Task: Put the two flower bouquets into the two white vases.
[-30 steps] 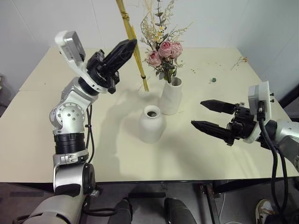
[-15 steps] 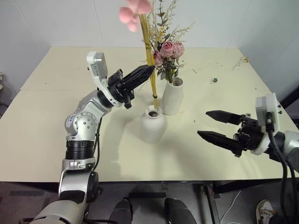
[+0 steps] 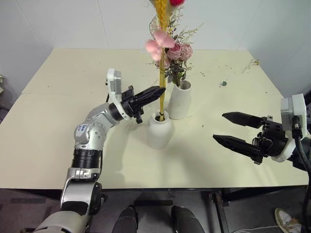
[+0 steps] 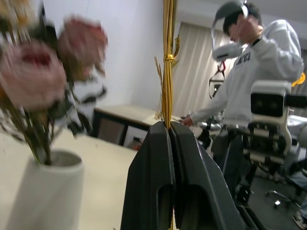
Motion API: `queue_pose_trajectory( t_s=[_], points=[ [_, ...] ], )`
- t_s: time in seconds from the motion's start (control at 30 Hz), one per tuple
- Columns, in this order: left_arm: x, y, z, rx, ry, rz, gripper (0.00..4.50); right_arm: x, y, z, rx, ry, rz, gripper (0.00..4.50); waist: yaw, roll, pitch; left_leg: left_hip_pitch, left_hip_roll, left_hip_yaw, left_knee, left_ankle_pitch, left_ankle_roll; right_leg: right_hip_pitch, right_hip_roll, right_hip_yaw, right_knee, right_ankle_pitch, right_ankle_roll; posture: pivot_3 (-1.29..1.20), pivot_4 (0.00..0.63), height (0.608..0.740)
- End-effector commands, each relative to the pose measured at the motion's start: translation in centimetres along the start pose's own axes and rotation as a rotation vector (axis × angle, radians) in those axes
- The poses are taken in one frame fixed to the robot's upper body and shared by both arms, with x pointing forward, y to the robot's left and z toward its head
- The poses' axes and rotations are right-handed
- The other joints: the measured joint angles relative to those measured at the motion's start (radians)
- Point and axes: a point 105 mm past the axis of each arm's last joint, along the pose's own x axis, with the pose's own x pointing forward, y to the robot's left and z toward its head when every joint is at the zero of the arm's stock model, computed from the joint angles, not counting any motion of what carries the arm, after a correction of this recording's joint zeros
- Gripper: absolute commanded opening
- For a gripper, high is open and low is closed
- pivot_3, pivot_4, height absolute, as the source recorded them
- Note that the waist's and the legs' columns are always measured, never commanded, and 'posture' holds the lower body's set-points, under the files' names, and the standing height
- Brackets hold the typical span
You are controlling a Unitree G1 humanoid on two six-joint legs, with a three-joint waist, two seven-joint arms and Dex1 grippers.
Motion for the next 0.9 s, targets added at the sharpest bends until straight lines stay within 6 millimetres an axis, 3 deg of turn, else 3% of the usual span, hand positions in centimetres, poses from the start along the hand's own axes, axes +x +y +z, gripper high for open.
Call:
queue_pose_trajectory(
  t_s=[0.03, 0.3, 0.43, 0.67, 0.8, 0.9],
  points=[
    [0.3, -1.3, 0.4, 0.035, 0.024, -0.052, 0.01, -0.7, 0.0, 1.2, -0.062, -0.010, -0.014, 4.50, 0.001, 0.000, 0.000, 0.000, 0.000, 0.000, 0.000, 0.000, 0.000, 0.000, 0.000, 0.000, 0.000, 0.000, 0.000, 0.00, 0.150, 0.740],
    [-0.3, -1.6, 0.0, 0.034, 0.062, -0.066, 0.01, -2.0, -0.3, 1.7, -0.077, 0.027, -0.003, 4.50, 0.007, 0.000, 0.000, 0.000, 0.000, 0.000, 0.000, 0.000, 0.000, 0.000, 0.000, 0.000, 0.000, 0.000, -0.001, 0.00, 0.150, 0.740],
    [-0.5, -1.6, 0.2, 0.008, 0.068, -0.066, 0.91, -2.6, -0.7, 2.1, -0.099, 0.044, -0.003, 4.50, 0.016, 0.000, 0.000, 0.000, 0.000, 0.001, 0.000, 0.000, 0.000, 0.000, 0.000, 0.000, -0.001, 0.000, -0.001, 0.00, 0.150, 0.740],
    [-0.3, -1.6, 0.6, 0.043, 0.078, -0.060, 3.09, -3.0, -1.6, 2.6, -0.142, 0.053, -0.020, 4.50, 0.017, 0.000, 0.000, 0.000, 0.000, 0.001, 0.000, 0.000, 0.000, 0.000, 0.000, 0.000, -0.002, 0.000, -0.001, 0.00, 0.150, 0.740],
    [-0.5, -1.6, 2.4, 0.125, 0.059, -0.064, 4.30, -3.1, -1.8, 2.7, -0.153, 0.051, -0.023, 4.50, 0.016, 0.000, 0.000, 0.000, 0.000, 0.001, 0.000, 0.000, 0.000, 0.000, 0.000, 0.000, -0.002, 0.000, -0.001, 0.00, 0.150, 0.740],
    [-1.9, -0.6, 4.6, 0.233, 0.070, -0.006, 4.47, -3.1, -1.9, 2.8, -0.153, 0.051, -0.028, 4.50, 0.014, 0.000, 0.000, 0.000, 0.000, 0.001, 0.000, 0.000, 0.000, 0.000, 0.000, 0.000, -0.003, 0.000, -0.001, 0.00, 0.150, 0.740]
  ],
)
